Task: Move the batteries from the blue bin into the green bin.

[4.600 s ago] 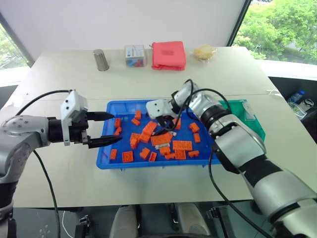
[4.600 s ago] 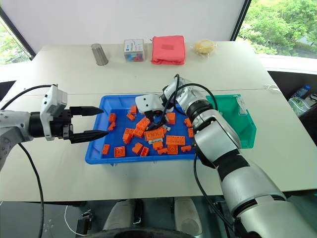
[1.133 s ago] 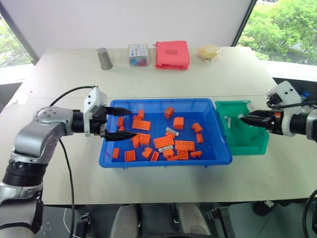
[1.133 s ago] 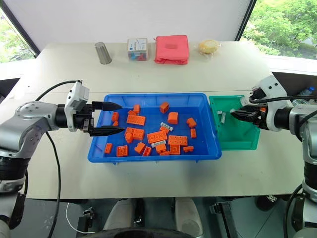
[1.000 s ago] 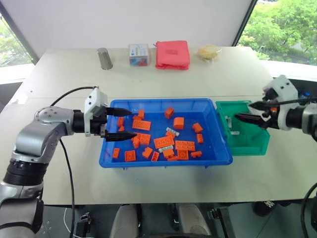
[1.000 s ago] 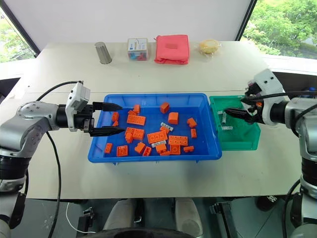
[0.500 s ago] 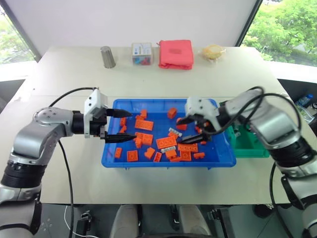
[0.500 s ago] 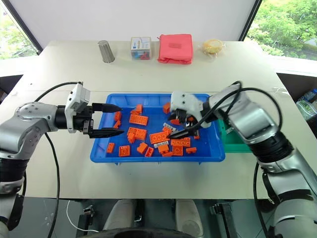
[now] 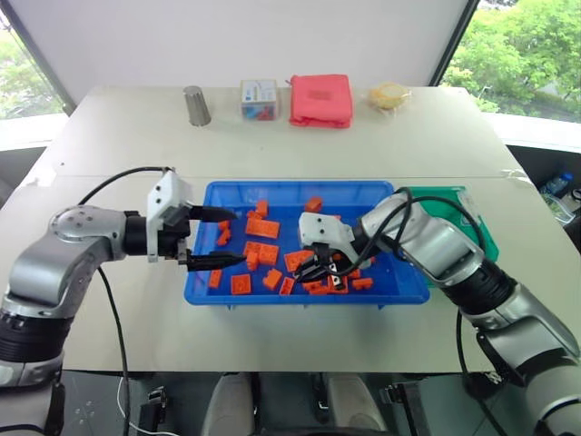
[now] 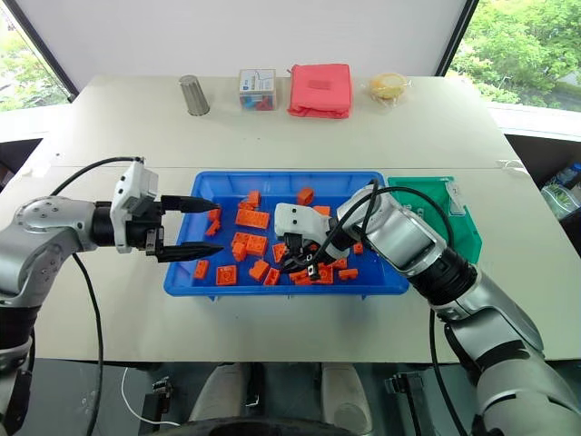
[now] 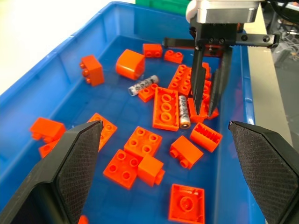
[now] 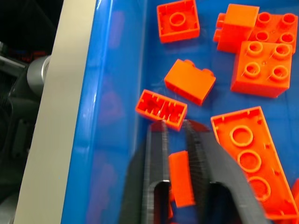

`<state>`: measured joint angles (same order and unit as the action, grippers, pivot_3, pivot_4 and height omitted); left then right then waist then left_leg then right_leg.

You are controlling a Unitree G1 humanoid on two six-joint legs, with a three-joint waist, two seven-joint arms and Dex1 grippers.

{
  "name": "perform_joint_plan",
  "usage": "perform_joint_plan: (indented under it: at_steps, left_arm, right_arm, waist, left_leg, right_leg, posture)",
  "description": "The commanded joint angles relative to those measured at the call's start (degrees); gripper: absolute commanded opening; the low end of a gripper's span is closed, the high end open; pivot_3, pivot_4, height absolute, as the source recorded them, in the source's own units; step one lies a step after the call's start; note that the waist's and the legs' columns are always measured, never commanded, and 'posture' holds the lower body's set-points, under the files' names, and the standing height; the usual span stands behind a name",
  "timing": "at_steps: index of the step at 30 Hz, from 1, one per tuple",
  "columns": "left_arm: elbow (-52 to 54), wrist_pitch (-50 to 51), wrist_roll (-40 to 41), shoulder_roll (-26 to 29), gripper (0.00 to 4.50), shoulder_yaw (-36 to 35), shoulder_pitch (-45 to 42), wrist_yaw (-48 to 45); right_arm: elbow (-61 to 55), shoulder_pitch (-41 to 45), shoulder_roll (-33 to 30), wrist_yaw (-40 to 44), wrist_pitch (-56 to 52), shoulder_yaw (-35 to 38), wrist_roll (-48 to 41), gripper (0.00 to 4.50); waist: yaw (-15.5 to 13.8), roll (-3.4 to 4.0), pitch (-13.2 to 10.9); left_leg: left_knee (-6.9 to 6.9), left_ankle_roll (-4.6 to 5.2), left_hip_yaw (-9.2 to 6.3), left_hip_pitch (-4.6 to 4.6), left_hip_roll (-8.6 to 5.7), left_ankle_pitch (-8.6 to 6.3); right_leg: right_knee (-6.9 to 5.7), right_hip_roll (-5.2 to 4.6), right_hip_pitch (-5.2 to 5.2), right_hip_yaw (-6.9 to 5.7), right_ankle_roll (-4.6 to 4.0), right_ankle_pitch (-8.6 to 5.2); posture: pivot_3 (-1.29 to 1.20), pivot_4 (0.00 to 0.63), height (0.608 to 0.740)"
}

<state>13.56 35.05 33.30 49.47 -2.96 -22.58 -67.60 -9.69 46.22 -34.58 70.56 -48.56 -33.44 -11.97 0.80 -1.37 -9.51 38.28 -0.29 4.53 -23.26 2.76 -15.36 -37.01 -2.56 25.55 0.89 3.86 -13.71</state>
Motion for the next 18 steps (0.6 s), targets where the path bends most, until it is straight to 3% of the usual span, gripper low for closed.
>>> perform_joint_plan:
  at_steps: [1,18]
  left_arm:
    - [0.1,-0.2,0.7,0.7,4.5,-1.5,-1.4,-0.2]
    - [-1.3,-0.2,0.3,-0.2,4.5,-0.3,-3.9,-0.1]
  right_arm:
    - [-0.3,0.2,0.2,-0.4,0.3,-0.1,0.5,0.74]
    - [10.6,-0.4,-0.1,-0.4,11.5,-2.6,8.6,0.74]
  waist:
    - [0.0,0.0,0.0]
    - [0.1,0.0,0.0]
  left_leg:
    - [0.0,0.0,0.0,0.0,0.0,0.0]
    - [-0.01,0.0,0.0,0.05,-0.01,0.0]
  right_leg:
    - [0.0,0.0,0.0,0.0,0.0,0.0]
    - [-0.01,0.03,-0.04,0.0,0.02,0.01]
  posture:
    - [0.0,0.15,0.74]
    - [0.0,0.15,0.74]
